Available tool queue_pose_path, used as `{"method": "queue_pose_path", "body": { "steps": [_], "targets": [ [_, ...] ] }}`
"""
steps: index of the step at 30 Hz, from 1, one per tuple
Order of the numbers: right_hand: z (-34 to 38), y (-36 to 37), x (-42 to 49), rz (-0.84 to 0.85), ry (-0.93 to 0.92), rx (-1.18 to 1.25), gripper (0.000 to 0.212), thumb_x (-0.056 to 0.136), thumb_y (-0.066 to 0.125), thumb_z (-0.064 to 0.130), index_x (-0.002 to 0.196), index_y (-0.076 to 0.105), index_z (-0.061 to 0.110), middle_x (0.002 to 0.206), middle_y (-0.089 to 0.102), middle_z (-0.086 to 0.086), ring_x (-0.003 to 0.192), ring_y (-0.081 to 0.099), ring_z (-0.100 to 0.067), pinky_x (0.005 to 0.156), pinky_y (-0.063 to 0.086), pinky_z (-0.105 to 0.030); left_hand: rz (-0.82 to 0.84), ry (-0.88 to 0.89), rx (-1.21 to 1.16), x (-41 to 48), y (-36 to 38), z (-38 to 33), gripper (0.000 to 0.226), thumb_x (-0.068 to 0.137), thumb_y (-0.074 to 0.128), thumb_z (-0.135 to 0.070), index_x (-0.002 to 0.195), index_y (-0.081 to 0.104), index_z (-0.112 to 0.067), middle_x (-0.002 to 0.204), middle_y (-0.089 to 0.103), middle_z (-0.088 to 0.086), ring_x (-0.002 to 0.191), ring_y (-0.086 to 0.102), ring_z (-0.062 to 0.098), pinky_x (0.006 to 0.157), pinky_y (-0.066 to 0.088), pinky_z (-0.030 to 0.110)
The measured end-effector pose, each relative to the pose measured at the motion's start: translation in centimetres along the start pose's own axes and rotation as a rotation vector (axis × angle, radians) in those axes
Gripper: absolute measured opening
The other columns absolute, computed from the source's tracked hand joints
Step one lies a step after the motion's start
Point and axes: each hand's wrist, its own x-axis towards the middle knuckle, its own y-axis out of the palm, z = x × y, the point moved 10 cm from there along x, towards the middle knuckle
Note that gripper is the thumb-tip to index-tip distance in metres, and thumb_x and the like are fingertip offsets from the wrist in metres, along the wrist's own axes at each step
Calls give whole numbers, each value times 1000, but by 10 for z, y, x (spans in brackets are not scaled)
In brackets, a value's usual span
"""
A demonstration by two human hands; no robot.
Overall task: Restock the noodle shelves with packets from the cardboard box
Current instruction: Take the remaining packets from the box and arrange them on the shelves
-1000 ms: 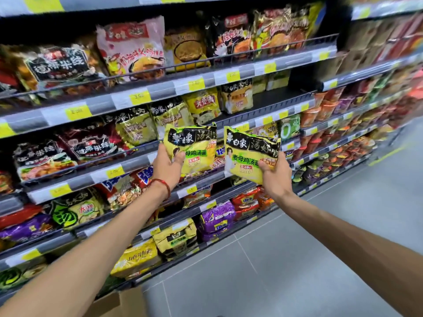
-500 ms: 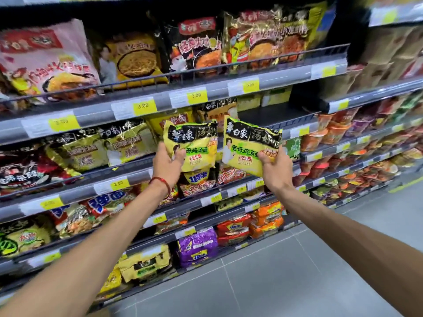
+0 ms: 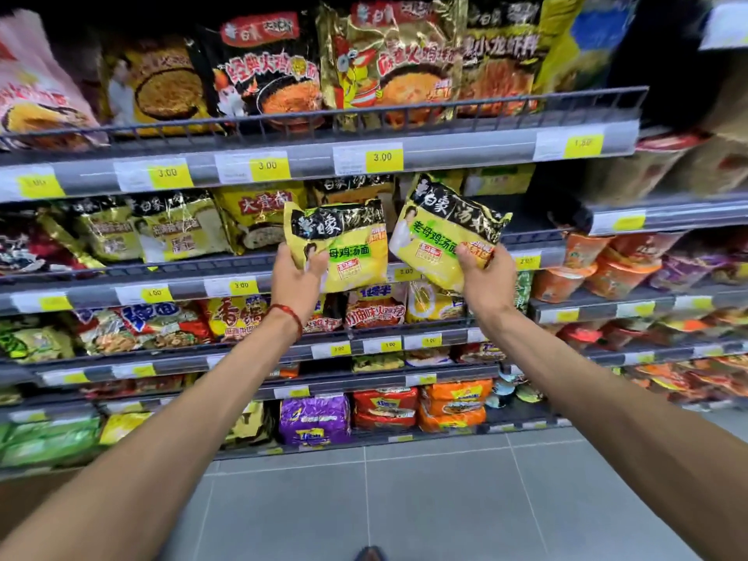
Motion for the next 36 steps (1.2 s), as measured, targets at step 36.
{"method": "queue_pose_path", "body": {
  "steps": [36],
  "targets": [
    [-4,36,173,416,-201,-399,46,77,85,33,112,63,13,96,70,3,84,66,-15,65,53,-21,-45,-101,32,97,60,6,34,95,63,-35,98,42,-8,93,48,3,93,50,23,85,43,38]
  ]
}}
